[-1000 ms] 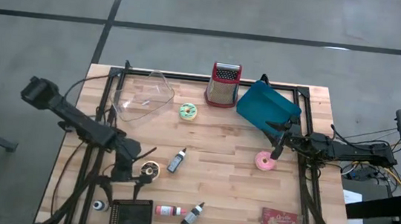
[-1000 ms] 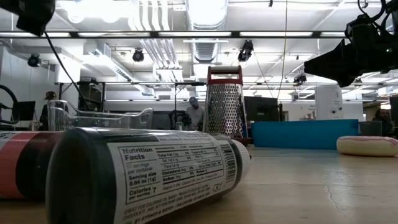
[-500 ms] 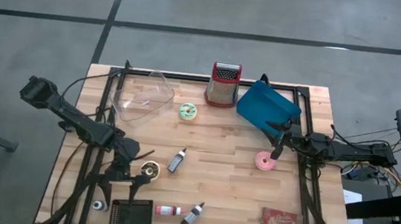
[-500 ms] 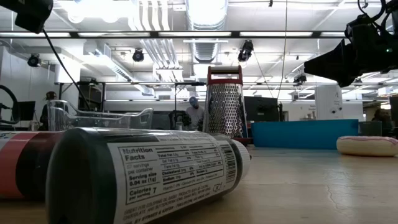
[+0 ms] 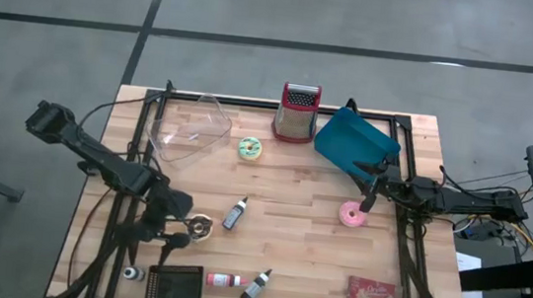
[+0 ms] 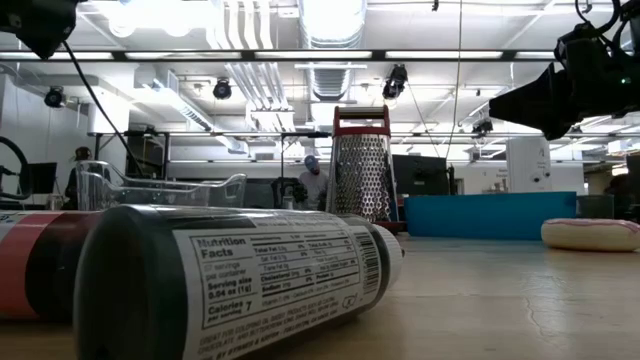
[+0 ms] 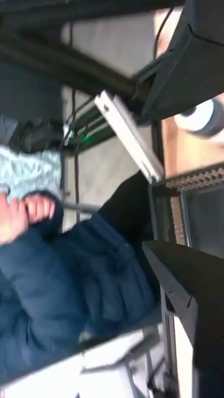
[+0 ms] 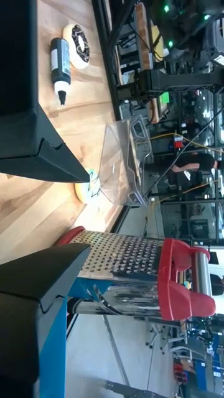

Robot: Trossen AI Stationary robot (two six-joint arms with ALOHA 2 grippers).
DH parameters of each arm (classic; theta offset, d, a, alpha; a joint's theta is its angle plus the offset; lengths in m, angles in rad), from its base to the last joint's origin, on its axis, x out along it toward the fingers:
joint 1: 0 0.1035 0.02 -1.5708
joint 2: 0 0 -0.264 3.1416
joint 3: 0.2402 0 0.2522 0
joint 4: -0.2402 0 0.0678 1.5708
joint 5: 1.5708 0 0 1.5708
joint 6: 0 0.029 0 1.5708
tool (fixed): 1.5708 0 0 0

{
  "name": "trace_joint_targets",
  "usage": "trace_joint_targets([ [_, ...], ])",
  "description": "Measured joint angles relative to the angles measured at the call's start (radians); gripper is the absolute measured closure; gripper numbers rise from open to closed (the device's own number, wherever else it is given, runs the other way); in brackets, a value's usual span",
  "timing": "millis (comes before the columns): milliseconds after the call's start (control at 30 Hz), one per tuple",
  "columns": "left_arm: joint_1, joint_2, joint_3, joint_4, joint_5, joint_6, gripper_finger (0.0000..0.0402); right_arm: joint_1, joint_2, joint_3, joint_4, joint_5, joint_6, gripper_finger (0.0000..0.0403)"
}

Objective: Pick & Place Food Item
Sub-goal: Put the bottom right black food coloring bottle into the black bin

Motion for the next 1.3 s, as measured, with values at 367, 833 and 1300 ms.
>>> trace_joint_targets([
  [367,-0.005,0.026,0.037,-0.204,-0.06,0.263,0.0062,0.0,0.0,0.0,0.0,0.0,0.0,0.0239],
  [833,-0.022,0.127,-0.012,-0.268,0.057,0.455,0.0062,0.0,0.0,0.0,0.0,0.0,0.0,0.0239],
  [1300,-0.034,0.293,-0.081,-0.091,0.073,0.534,0.0062,0.0,0.0,0.0,0.0,0.0,0.0,0.0239],
])
